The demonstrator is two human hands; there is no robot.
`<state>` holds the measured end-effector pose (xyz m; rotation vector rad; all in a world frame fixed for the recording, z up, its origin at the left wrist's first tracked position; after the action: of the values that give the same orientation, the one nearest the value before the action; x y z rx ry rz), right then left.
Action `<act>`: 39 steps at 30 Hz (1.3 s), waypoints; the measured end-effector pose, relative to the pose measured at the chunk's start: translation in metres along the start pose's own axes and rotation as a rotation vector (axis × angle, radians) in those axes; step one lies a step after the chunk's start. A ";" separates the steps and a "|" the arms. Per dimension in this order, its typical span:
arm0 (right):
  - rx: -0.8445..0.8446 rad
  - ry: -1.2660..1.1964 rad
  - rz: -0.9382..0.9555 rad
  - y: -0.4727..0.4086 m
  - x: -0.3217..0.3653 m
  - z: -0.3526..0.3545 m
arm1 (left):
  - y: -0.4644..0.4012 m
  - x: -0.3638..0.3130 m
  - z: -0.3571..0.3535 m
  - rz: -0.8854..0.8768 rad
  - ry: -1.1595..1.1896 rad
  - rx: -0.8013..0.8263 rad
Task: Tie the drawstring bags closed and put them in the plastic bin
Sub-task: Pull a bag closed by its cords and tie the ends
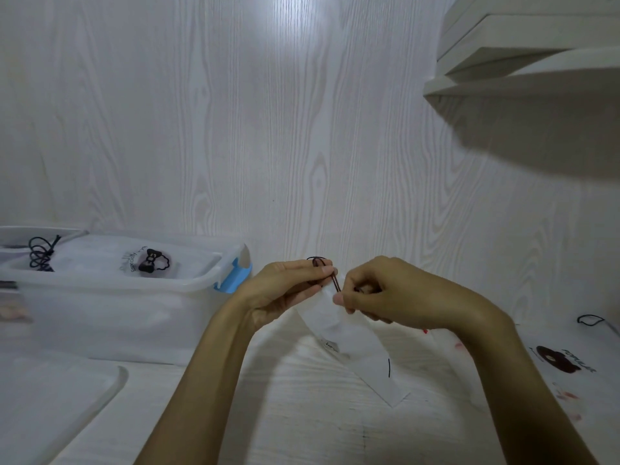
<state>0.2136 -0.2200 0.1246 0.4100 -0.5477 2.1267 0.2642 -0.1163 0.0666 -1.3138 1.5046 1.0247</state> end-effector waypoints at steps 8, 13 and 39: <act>0.091 0.133 -0.084 0.010 -0.002 -0.002 | 0.005 -0.003 -0.002 -0.015 -0.097 0.025; -0.282 0.047 0.054 -0.005 -0.004 0.031 | 0.010 -0.002 -0.010 -0.025 -0.191 0.101; -0.219 -0.676 -0.189 -0.012 -0.050 0.008 | 0.021 -0.053 -0.005 -0.622 -0.387 -0.095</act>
<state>0.2521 -0.2520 0.1106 1.0223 -1.0636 1.6940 0.2467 -0.1036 0.1199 -1.4212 0.6946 0.8731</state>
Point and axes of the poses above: each hand's wrist, its own y-axis away from the middle knuckle, its own z-axis out of the back of the hand, x = y × z, the point moved 10 cm from there along -y, towards the middle knuckle, and after that the axes turned 5 degrees about -x, right-handed, at the moved point
